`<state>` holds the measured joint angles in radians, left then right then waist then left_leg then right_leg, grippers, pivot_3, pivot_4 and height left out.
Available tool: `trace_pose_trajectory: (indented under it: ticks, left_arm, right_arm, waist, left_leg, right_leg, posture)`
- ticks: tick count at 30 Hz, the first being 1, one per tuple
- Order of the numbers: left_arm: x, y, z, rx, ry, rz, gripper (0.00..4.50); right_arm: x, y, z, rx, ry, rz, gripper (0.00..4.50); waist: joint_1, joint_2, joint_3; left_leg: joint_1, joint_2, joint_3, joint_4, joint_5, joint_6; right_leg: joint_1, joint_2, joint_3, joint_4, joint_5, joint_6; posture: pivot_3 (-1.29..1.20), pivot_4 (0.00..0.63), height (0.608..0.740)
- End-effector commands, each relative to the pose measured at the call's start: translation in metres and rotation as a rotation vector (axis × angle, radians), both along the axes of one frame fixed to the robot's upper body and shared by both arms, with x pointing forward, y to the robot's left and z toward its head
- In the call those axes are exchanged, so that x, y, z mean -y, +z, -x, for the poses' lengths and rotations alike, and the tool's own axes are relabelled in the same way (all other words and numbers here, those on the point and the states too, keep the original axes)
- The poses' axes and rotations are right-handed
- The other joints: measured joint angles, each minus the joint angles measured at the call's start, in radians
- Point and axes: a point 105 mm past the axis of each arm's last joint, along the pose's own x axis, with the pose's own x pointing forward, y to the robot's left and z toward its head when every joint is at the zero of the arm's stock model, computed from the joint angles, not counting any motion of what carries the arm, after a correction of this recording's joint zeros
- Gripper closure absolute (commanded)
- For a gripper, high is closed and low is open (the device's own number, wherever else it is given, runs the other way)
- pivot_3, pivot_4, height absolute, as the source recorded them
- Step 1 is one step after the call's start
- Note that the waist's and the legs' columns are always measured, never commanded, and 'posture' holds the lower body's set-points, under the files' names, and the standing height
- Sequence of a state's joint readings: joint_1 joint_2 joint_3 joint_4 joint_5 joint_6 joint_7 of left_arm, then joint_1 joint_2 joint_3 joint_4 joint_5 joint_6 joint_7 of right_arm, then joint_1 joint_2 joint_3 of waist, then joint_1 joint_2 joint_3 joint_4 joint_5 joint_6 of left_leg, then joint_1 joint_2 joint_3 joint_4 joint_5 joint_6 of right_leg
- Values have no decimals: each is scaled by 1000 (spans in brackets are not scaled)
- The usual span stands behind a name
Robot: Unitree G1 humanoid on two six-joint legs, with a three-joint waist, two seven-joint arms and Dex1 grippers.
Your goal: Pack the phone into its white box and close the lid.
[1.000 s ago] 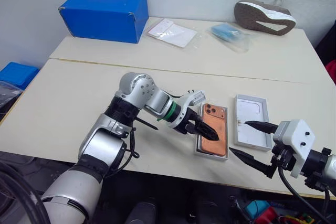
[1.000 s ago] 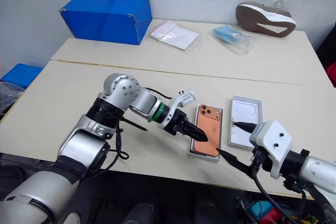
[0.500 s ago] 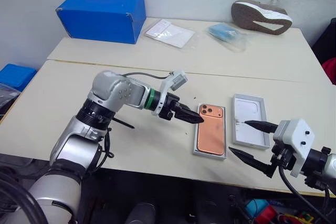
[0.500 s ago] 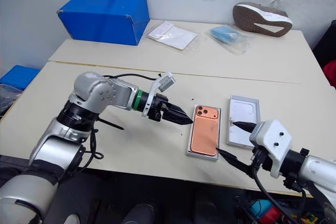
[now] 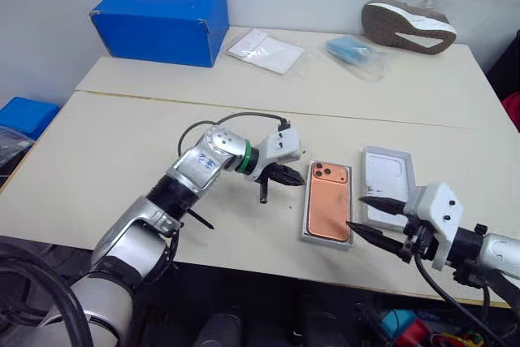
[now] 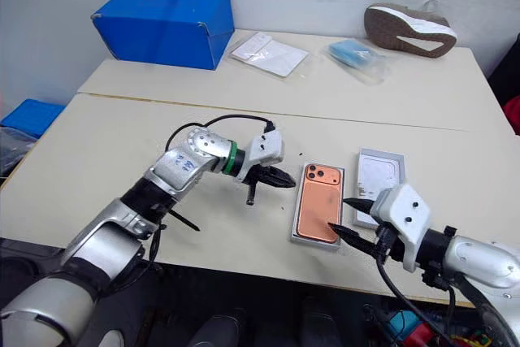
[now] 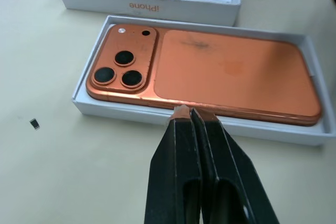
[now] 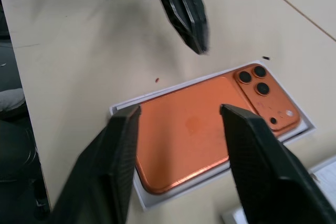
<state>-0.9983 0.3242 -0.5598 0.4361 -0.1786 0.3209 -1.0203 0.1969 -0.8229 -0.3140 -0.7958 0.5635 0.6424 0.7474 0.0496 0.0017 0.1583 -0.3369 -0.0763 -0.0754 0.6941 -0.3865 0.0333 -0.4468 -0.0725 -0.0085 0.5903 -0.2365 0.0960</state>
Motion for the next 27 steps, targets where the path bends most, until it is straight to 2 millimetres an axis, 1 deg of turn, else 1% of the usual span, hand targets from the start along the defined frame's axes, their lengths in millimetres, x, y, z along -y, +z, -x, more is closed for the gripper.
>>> trace_pose_trajectory:
  ticks: [1,4,5,10,13,16,20,23,25,27]
  left_arm:
    - [15,12,-9,109,-26,2,4500]
    - [23,5,-19,152,-2,-28,4500]
    - [25,3,-21,156,3,-32,4500]
    - [30,-9,-32,189,33,-99,4500]
    - [31,-17,-32,192,28,-136,4500]
    - [34,-21,-30,187,15,-141,4500]
    - [33,-19,-29,175,12,-131,4500]
    - [30,-9,-26,131,5,-78,4500]
    - [28,4,-23,89,-2,-10,4500]
    - [22,22,-18,29,-11,87,4500]
  right_arm:
    - [-7,-8,-11,8,7,40,3262]
    - [-13,-21,-24,-3,16,81,4319]
    - [-14,-23,-27,-4,17,90,4480]
    - [-16,-40,-40,-41,-3,143,4480]
    - [-14,-47,-43,-62,-13,171,4480]
    - [-14,-49,-44,-72,-18,181,4480]
    - [-15,-47,-40,-82,-9,161,4480]
    - [-20,-35,-38,-61,-5,96,4480]
    - [-21,-24,-36,-42,-14,49,4480]
    - [-17,-12,-33,-20,-37,22,4480]
  waist:
    - [1,0,0]
    - [-2,0,0]
    - [-1,0,0]
    - [1,-1,0]
    - [1,-1,0]
    - [2,-1,0]
    - [4,-2,-1]
    - [2,-2,-1]
    - [0,-2,-1]
    - [-4,-1,0]
  left_leg:
    - [0,0,0,0,0,0]
    - [0,0,1,1,-1,1]
    - [0,0,2,1,-1,1]
    - [0,0,2,1,-1,1]
    - [-1,0,3,2,-1,2]
    - [-1,0,3,2,-1,3]
    - [-1,0,2,3,-2,4]
    - [-1,-1,3,3,-2,4]
    - [-1,0,3,3,-2,4]
    - [-2,0,3,3,-2,4]
  right_leg:
    - [0,0,0,0,0,0]
    - [0,0,1,0,0,0]
    - [0,1,1,0,0,0]
    - [-1,1,0,0,0,1]
    - [-1,1,0,0,1,2]
    - [-1,1,0,0,1,2]
    - [0,0,0,0,1,2]
    - [0,0,0,0,1,2]
    - [0,0,0,0,1,2]
    - [-1,0,0,0,1,2]
  posture:
    - [0,150,740]
    - [0,150,740]
    - [0,150,740]
    - [0,150,740]
    - [0,150,740]
    - [0,150,740]
    - [0,150,740]
    - [0,150,740]
    - [0,150,740]
    - [0,150,740]
